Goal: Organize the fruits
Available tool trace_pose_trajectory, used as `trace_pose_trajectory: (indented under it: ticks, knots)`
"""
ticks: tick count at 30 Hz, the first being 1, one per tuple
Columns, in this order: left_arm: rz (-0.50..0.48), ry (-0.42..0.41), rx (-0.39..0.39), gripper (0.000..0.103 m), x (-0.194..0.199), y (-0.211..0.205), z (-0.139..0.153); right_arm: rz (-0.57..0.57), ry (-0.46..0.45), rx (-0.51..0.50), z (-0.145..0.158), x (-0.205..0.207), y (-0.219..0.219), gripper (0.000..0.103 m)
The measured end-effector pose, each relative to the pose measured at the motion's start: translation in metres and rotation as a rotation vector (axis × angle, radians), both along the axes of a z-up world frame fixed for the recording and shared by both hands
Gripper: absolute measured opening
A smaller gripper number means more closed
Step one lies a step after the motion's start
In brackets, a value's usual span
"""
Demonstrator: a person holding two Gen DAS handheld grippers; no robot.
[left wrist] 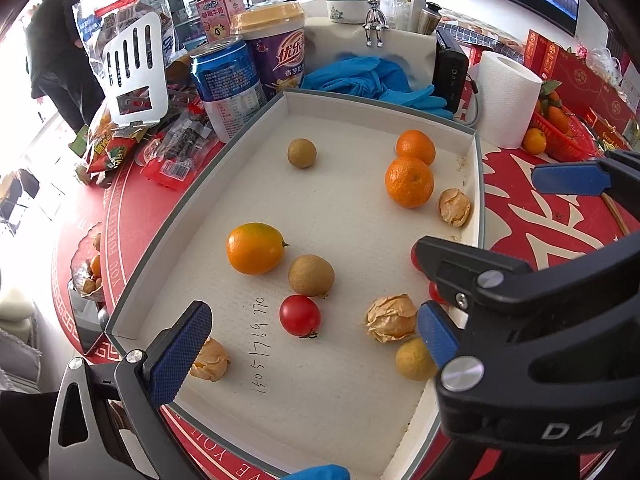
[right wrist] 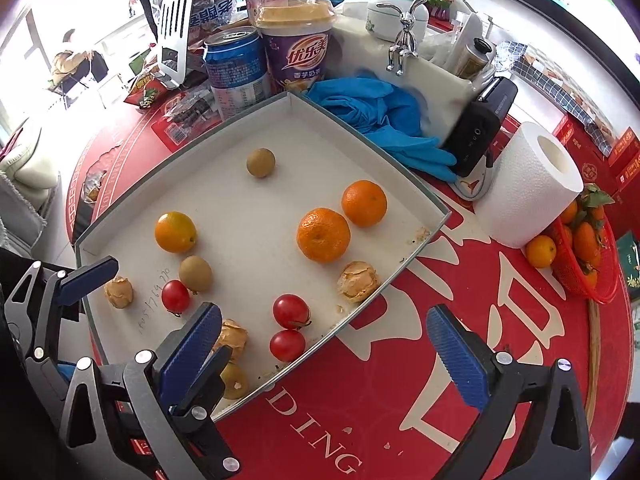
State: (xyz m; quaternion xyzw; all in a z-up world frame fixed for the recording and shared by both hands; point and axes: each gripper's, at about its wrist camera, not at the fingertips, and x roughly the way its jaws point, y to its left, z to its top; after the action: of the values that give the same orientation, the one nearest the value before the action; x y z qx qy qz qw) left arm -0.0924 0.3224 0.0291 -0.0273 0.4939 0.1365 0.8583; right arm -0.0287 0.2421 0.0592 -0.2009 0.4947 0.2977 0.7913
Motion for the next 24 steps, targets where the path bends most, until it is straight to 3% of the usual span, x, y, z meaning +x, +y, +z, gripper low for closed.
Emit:
trace_pose_trajectory:
  ticks: [24]
  knots:
    - [0.014,0.004,-0.004,0.103,0.0005,0.0032,-0.0017,0.001,0.006,0.0,-0.0012,-0.0006,0.0007,0.103]
